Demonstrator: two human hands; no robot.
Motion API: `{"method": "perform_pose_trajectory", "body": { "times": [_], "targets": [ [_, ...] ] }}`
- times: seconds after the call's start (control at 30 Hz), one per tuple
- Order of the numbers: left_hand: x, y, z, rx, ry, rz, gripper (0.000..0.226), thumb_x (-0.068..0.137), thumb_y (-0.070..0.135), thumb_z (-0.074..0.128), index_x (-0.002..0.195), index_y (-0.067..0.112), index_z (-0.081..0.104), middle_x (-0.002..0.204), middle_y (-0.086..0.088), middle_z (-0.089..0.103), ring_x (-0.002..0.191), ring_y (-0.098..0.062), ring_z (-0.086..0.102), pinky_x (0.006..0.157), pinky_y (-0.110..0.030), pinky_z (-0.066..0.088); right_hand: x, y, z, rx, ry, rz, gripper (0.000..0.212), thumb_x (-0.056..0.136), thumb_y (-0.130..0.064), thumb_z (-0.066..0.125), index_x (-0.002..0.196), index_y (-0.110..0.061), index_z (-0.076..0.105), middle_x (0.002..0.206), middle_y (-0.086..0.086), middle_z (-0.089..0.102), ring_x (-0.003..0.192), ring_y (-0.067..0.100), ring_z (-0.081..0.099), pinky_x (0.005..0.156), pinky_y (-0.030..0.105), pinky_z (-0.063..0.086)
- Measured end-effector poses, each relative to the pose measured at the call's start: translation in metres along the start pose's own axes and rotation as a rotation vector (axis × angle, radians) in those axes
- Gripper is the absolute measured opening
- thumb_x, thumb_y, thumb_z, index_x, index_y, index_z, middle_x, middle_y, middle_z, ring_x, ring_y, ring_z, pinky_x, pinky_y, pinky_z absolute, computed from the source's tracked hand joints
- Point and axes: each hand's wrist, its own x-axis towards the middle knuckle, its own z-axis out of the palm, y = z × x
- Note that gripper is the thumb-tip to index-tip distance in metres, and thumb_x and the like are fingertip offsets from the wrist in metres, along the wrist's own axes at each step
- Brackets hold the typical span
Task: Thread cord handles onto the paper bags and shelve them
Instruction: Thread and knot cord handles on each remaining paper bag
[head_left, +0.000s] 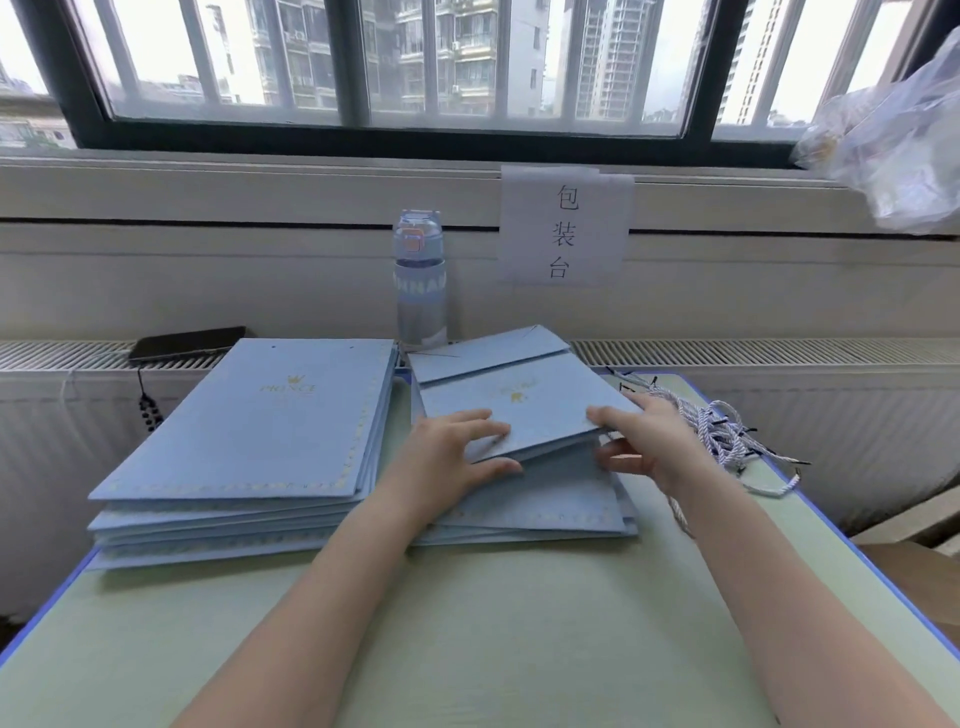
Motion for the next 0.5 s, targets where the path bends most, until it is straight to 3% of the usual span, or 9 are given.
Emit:
{"method": "perform_pose_trajectory", "body": {
  "times": [0.07, 0.1, 0.13, 0.2, 0.27, 0.37, 0.5],
  "targets": [
    [-0.001, -0.001, -0.001, 0.040, -0.070, 0.001, 0.050, 0.080, 0.045, 0.069, 0.124, 0.023, 0.063, 0.134, 0.005, 0.056, 0.124, -0.012, 0.050, 0.101, -0.021, 0.032, -0.003, -0.003, -0.010, -0.325, 0.091, -0.097, 0.011, 0.091, -0.026, 0.059, 0.092, -0.016, 0.065, 0.067, 0.004, 0.058, 0.045, 0.016, 0.050, 0.044, 0.022, 0.045],
    [-0.001, -0.001, -0.002, 0.056, -0.088, -0.003, 0.050, 0.081, 0.044, 0.069, 0.125, 0.021, 0.063, 0.132, 0.006, 0.058, 0.122, -0.011, 0.051, 0.097, -0.017, 0.032, -0.001, -0.002, -0.018, -0.476, 0.173, -0.159, 0.021, 0.092, -0.032, 0.057, 0.083, -0.016, 0.067, 0.061, 0.004, 0.056, 0.047, 0.018, 0.050, 0.046, 0.023, 0.044],
    [0.000, -0.002, -0.002, 0.059, -0.101, -0.021, 0.050, 0.082, 0.044, 0.069, 0.124, 0.019, 0.063, 0.130, 0.006, 0.059, 0.121, -0.009, 0.051, 0.094, -0.014, 0.032, 0.000, -0.002, -0.025, -0.584, 0.255, -0.208, 0.029, 0.093, -0.035, 0.055, 0.081, -0.013, 0.069, 0.059, 0.003, 0.055, 0.053, 0.019, 0.052, 0.051, 0.025, 0.043],
    [0.001, -0.004, -0.003, 0.044, -0.109, -0.065, 0.048, 0.083, 0.046, 0.067, 0.123, 0.019, 0.064, 0.128, 0.006, 0.061, 0.121, -0.008, 0.052, 0.095, -0.015, 0.034, 0.003, 0.000, -0.040, -0.671, 0.336, -0.276, 0.022, 0.092, -0.030, 0.058, 0.091, -0.014, 0.073, 0.070, 0.002, 0.059, 0.072, 0.019, 0.054, 0.064, 0.027, 0.038],
    [0.001, -0.005, -0.003, 0.028, -0.117, -0.087, 0.043, 0.087, 0.045, 0.063, 0.123, 0.021, 0.064, 0.129, 0.007, 0.060, 0.122, -0.007, 0.051, 0.097, -0.019, 0.037, 0.009, 0.005, -0.050, -0.784, 0.268, -0.254, 0.017, 0.088, -0.021, 0.063, 0.103, -0.019, 0.072, 0.084, 0.000, 0.060, 0.083, 0.015, 0.051, 0.070, 0.023, 0.032],
    [0.001, -0.002, -0.006, 0.069, -0.155, -0.090, 0.038, 0.090, 0.034, 0.058, 0.126, 0.021, 0.061, 0.131, 0.007, 0.059, 0.124, -0.009, 0.049, 0.097, -0.022, 0.039, 0.019, 0.018, -0.051, -0.991, 0.084, -0.195, 0.024, 0.086, -0.018, 0.064, 0.109, -0.020, 0.070, 0.088, -0.002, 0.061, 0.086, 0.015, 0.052, 0.073, 0.024, 0.035],
    [0.002, -0.006, -0.013, 0.072, -0.206, -0.119, 0.036, 0.088, 0.028, 0.057, 0.123, 0.023, 0.063, 0.133, 0.009, 0.057, 0.124, -0.008, 0.049, 0.100, -0.024, 0.039, 0.036, 0.036, -0.038, -1.057, 0.154, -0.254, 0.015, 0.087, -0.021, 0.062, 0.096, -0.021, 0.073, 0.096, 0.007, 0.065, 0.095, 0.027, 0.058, 0.080, 0.033, 0.047]
  ]
}}
